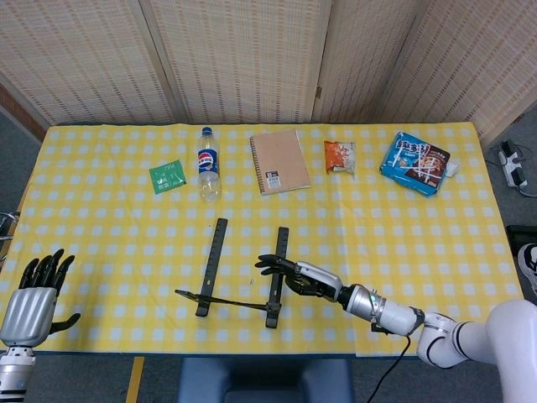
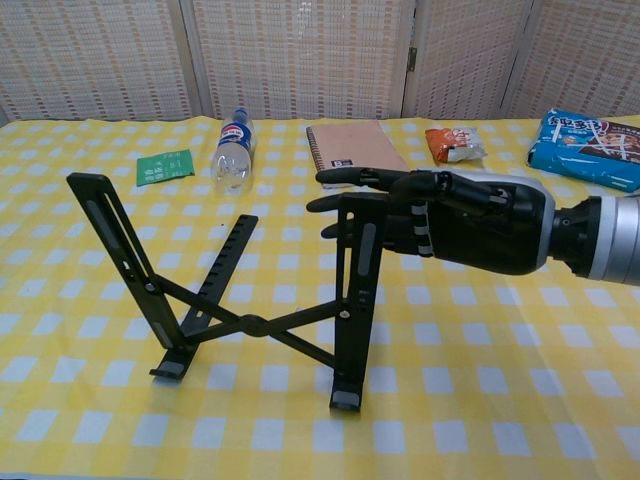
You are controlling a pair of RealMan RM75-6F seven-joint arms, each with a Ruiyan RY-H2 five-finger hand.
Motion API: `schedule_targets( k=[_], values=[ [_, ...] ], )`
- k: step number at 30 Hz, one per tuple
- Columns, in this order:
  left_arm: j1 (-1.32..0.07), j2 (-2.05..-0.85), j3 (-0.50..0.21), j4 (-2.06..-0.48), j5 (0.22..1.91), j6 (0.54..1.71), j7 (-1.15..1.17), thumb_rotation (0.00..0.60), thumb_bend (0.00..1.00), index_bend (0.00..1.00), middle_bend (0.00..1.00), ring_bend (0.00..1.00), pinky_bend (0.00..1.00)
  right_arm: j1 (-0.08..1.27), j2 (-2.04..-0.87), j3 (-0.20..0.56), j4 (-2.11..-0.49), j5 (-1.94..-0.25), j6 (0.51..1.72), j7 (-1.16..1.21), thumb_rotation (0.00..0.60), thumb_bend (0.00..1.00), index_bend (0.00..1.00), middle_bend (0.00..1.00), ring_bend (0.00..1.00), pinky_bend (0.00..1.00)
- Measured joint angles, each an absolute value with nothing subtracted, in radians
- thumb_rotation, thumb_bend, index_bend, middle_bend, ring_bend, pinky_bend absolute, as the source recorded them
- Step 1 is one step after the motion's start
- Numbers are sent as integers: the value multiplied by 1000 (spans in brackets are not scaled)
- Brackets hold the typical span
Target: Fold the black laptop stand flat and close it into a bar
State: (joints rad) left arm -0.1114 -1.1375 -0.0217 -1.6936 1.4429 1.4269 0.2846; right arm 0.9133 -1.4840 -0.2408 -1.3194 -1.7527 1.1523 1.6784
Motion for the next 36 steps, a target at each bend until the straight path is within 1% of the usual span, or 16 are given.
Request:
schedule_targets(
  k=[7,14,21,36],
  values=[
    [-111,-1135,-20,-1704,1441,1427,296,600,91,99,38,19,0,898,-1533,-272,-1260,-1786,1167,1840,280,807,0,105,110,0],
    [-113,-1136,-20,-1711,1443,1426,306,600,91,98,39,19,0,879,-1589,-309,-1180,-1824,1212,2026,278,806,0,107,110,0],
    [-116,-1138,-18,-1714,1445,1423,313,600,91,98,38,19,0,861,-1620,-334,-1142,-1837,1242,2134,279,805,0,108,110,0],
    [-115,-1139,-16,-1717,1444,1424,320,600,91,98,38,19,0,839,-1687,-361,-1070,-1837,1256,2318,279,802,0,114,111,0]
  ],
)
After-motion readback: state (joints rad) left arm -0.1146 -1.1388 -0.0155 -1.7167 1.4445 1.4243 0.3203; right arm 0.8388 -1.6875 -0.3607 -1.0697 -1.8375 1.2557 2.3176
